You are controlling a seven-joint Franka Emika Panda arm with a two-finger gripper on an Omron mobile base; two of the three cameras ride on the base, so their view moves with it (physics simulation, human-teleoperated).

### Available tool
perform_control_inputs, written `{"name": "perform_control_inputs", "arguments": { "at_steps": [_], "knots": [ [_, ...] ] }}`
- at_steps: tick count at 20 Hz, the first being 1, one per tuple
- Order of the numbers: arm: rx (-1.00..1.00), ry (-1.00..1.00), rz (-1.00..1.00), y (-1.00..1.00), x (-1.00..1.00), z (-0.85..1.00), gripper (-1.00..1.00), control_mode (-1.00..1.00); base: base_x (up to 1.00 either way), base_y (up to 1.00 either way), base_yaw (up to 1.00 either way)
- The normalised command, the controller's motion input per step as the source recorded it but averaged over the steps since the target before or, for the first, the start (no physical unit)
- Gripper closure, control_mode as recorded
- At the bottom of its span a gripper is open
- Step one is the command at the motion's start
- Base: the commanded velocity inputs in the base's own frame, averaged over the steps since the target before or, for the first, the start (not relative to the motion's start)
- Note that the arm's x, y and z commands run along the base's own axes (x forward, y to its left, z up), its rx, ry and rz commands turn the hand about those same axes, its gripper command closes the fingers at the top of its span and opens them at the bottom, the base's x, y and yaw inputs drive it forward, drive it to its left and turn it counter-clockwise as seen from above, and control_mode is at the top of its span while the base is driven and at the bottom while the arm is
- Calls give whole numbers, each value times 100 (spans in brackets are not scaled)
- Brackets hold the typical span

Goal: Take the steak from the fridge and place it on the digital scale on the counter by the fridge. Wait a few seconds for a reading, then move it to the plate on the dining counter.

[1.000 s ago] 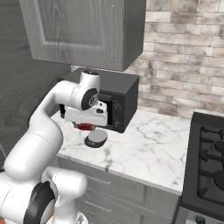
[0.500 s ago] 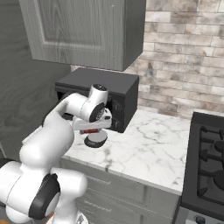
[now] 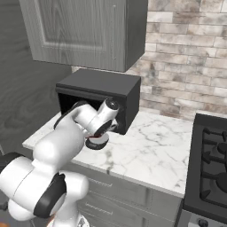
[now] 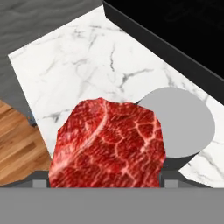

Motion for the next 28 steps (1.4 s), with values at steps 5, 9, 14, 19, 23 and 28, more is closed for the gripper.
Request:
{"name": "perform_control_inputs", "arguments": {
  "at_steps": [5, 9, 14, 19, 23, 28],
  "knots": [
    [11, 0, 0, 0, 37, -26, 100, -100, 0, 0, 0],
    [10, 0, 0, 0, 53, -22, 100, -100, 0, 0, 0],
    [8, 3, 0, -1, 54, -30, 100, -100, 0, 0, 0],
    [5, 4, 0, -3, 40, -28, 100, -100, 0, 0, 0],
    [5, 4, 0, -2, 36, -21, 100, -100, 0, 0, 0],
    [3, 0, 0, 0, 4, -20, 100, -100, 0, 0, 0]
  ]
}}
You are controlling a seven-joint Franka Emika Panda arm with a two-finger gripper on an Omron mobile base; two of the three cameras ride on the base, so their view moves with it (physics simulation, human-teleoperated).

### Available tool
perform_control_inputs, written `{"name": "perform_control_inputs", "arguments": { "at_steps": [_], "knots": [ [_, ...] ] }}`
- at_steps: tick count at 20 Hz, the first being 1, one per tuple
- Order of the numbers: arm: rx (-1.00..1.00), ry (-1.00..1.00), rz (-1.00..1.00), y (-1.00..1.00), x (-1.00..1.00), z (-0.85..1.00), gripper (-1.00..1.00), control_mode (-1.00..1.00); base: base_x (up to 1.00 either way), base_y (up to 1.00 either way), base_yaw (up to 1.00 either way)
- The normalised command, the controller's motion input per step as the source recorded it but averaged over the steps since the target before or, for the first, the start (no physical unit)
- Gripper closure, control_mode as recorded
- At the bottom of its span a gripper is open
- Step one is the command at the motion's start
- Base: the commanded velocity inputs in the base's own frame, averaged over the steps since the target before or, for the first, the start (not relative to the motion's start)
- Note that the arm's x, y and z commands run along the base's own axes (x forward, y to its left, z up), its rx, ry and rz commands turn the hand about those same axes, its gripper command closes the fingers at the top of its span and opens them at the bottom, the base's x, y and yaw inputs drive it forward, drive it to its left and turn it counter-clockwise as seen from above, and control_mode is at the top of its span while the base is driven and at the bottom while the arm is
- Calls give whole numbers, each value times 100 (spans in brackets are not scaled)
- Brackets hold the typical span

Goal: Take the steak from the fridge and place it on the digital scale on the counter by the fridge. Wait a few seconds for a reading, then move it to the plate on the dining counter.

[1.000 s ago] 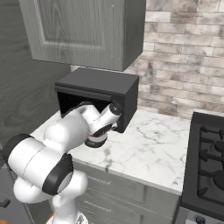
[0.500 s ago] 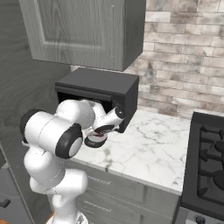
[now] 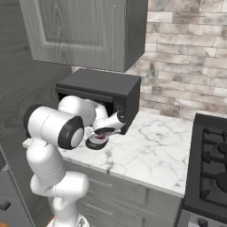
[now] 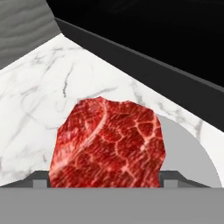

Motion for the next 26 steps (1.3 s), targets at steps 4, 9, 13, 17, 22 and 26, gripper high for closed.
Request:
{"name": "perform_control_inputs", "arguments": {
  "at_steps": [4, 9, 13, 17, 22, 26],
  "knots": [
    [0, 0, 0, 0, 0, -20, -100, -100, 0, 0, 0],
    [0, 0, 0, 0, 0, -6, -100, -100, 0, 0, 0],
    [0, -1, 0, 0, -6, 0, -100, -100, 0, 0, 0],
    [0, -5, 0, 0, -36, 17, -100, -100, 0, 0, 0],
    [0, -4, -1, 0, -24, 51, -100, -100, 0, 0, 0],
    [0, -2, -1, 0, -40, 72, -100, -100, 0, 0, 0]
  ]
}}
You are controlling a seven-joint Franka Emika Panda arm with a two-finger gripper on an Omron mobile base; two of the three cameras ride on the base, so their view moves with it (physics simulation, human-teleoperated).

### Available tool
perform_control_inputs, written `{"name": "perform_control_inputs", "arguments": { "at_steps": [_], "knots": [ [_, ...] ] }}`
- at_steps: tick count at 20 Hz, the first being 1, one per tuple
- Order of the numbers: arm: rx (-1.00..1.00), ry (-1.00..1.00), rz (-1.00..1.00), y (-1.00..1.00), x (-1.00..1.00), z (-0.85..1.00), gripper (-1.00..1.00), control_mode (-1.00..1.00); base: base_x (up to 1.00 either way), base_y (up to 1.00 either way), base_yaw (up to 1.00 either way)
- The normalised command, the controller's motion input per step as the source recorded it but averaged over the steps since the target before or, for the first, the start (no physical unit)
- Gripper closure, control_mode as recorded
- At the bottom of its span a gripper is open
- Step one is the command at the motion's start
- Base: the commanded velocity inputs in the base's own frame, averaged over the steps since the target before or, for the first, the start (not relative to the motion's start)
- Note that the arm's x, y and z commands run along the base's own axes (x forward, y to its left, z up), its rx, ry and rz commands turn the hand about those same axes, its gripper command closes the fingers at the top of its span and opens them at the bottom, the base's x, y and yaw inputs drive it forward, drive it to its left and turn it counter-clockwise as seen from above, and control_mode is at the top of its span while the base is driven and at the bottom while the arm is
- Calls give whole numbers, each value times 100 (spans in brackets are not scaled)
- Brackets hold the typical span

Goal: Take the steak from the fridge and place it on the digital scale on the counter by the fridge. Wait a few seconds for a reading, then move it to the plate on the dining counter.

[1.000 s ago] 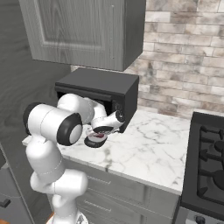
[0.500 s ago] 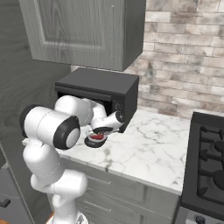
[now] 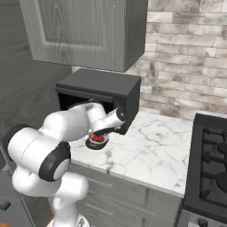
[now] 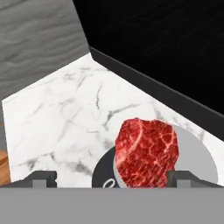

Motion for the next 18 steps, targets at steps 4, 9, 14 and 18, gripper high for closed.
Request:
{"name": "perform_control_inputs", "arguments": {
  "at_steps": [4, 9, 14, 18],
  "knots": [
    [0, 0, -7, 3, -61, 54, -100, -100, 0, 0, 0],
    [-1, 0, -16, 17, -63, 38, -100, -100, 0, 0, 0],
    [-6, 0, -22, 31, -35, 21, -100, -100, 0, 0, 0],
    [-9, 0, -21, 37, -3, 11, -100, -100, 0, 0, 0]
  ]
}}
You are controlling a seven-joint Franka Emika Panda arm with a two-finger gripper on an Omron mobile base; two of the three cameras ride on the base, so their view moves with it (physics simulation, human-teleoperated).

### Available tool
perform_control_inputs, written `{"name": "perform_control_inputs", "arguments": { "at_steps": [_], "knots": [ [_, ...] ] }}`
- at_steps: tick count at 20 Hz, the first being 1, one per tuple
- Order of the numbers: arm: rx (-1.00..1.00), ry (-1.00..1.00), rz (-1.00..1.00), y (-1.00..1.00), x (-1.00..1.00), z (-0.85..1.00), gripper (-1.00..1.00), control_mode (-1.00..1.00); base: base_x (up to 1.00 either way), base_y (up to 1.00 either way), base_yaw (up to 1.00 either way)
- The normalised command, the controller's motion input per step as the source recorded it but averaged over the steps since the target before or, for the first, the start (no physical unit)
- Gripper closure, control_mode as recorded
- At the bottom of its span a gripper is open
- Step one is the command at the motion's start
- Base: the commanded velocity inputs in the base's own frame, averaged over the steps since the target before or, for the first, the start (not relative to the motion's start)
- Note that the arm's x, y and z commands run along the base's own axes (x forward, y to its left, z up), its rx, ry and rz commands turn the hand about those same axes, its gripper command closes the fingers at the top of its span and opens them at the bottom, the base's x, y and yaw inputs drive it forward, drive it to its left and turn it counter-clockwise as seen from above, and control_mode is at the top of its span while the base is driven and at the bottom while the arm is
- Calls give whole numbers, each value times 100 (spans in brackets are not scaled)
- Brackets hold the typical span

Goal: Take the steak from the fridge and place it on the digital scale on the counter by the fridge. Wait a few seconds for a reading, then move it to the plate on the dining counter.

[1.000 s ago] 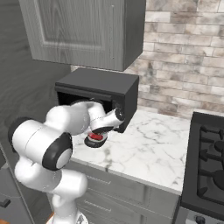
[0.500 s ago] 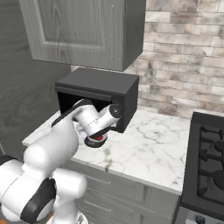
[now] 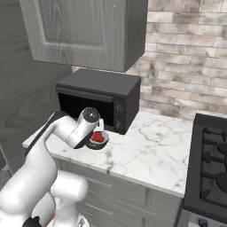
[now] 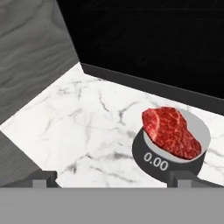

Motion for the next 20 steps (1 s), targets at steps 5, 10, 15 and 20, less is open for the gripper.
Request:
{"name": "perform_control_inputs", "arguments": {
  "at_steps": [5, 10, 15, 20],
  "knots": [
    [-9, 5, -15, 28, 3, 19, -100, -100, 0, 0, 0],
    [-5, 2, -5, 8, 9, 9, -100, -100, 0, 0, 0],
    [0, 1, 0, 0, 2, 0, -100, -100, 0, 0, 0],
    [-1, 3, 0, 1, 0, 0, -100, -100, 0, 0, 0]
  ]
}}
